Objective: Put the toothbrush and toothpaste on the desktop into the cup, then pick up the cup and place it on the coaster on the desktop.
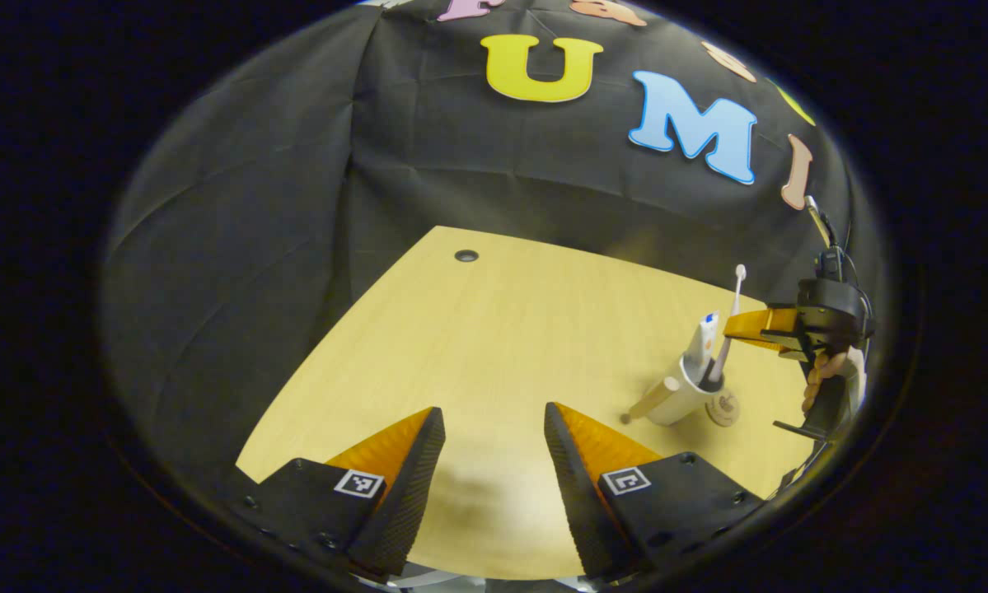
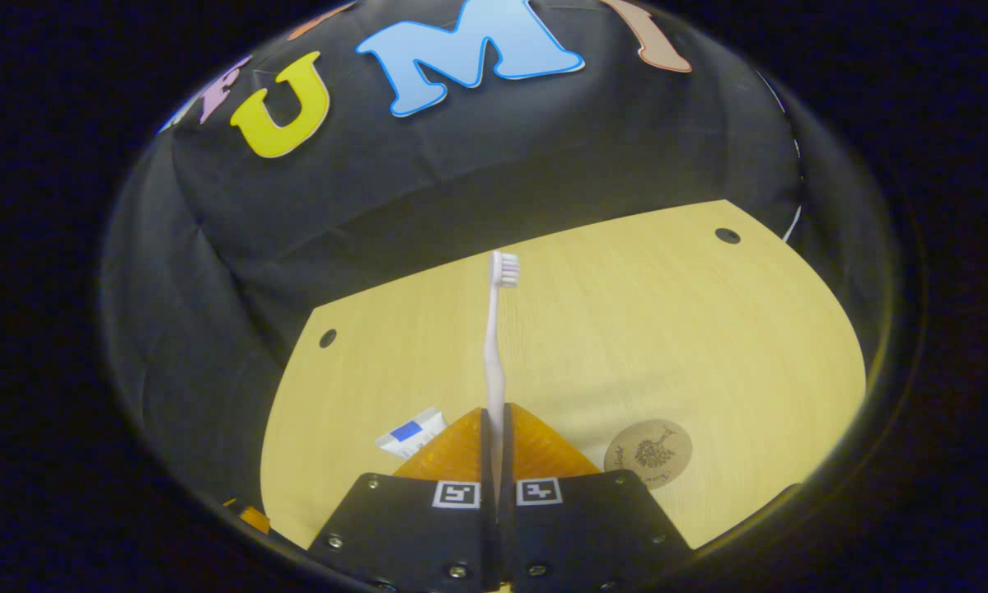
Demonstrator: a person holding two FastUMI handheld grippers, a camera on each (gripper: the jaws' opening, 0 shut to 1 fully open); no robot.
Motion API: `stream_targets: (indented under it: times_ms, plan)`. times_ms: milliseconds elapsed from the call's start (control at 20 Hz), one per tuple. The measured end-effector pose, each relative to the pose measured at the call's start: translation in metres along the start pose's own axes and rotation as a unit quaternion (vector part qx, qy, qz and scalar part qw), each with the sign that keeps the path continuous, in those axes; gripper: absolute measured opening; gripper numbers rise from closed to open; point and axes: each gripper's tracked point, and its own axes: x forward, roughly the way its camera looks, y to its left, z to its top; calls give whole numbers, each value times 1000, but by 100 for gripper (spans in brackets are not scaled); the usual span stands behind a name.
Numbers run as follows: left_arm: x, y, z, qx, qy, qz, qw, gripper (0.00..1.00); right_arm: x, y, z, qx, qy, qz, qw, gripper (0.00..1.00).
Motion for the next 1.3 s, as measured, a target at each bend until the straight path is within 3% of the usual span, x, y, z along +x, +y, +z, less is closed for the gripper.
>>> stream_targets:
  times_ms: [400, 600, 700, 900, 1100, 1300]
  plan:
    - [0, 9, -2, -1, 6, -5, 1000, 82, 6, -3, -23, -26, -35, -3, 999, 3]
    - [20, -21, 6, 22, 11, -41, 999, 81, -1, -4, -37, -24, -36, 0, 999, 9]
    - [26, -37, 10, 38, 10, -58, 998, 82, -6, -4, -43, -27, -33, 5, 999, 18]
    - [31, -70, 15, 77, 9, -98, 992, 82, -16, -3, -51, -38, -35, 6, 999, 17]
    - [37, -115, 17, 132, 13, -166, 977, 82, -30, -10, -52, -39, -40, 2, 998, 17]
    - [49, -153, 14, 209, 25, -239, 948, 82, -44, -34, -49, -9, -46, -14, 999, 17]
